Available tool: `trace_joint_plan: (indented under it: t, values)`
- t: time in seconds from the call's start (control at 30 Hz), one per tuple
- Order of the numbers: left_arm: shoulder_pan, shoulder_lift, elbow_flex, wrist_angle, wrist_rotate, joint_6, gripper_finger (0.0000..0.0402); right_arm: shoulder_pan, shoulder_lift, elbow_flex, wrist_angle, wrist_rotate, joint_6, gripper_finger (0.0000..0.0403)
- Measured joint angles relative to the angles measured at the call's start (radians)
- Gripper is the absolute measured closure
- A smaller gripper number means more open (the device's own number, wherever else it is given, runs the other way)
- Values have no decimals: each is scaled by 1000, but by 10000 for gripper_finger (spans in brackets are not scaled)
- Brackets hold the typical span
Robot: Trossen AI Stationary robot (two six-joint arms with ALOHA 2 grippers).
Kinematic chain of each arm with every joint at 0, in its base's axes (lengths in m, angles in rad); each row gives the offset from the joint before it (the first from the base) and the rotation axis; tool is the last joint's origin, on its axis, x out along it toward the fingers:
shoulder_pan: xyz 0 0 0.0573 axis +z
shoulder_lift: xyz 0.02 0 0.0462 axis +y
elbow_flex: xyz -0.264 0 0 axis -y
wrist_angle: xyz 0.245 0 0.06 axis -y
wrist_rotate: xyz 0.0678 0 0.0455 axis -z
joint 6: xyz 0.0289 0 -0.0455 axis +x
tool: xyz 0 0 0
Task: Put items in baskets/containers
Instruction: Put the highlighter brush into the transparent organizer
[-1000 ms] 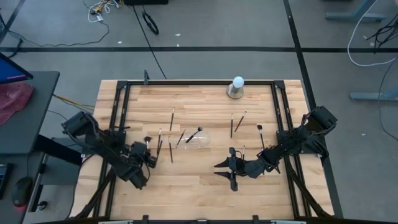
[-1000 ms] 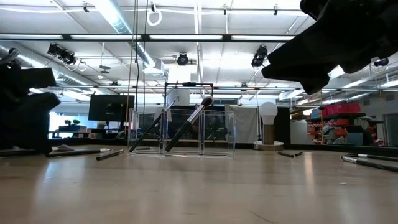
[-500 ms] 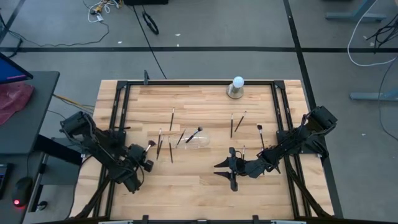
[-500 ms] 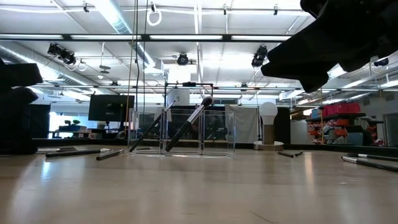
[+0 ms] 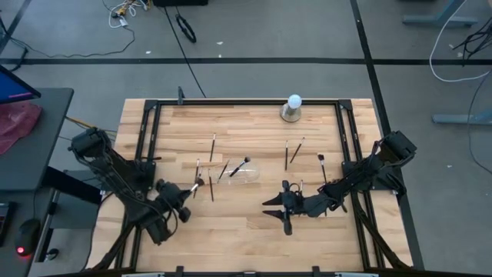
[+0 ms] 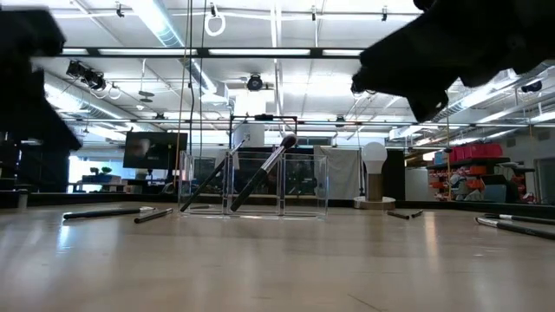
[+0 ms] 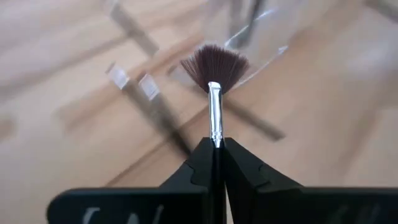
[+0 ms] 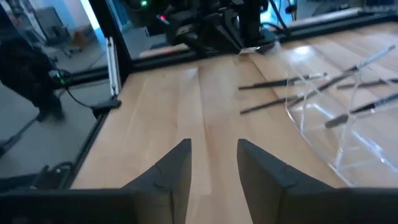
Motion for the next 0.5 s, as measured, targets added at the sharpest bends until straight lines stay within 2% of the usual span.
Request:
trace_joint_plan:
  t: [0.17, 0.37, 0.5]
  values:
    - [28, 0, 85, 153, -97, 329, 375, 0, 55, 0, 155, -12, -37, 273]
    - [112, 1, 102, 559, -110, 834, 376, -9, 176, 8, 347, -12, -75, 271]
    - [179, 16, 102, 780, -103, 1107, 374, -30, 248, 78, 350, -11, -82, 248]
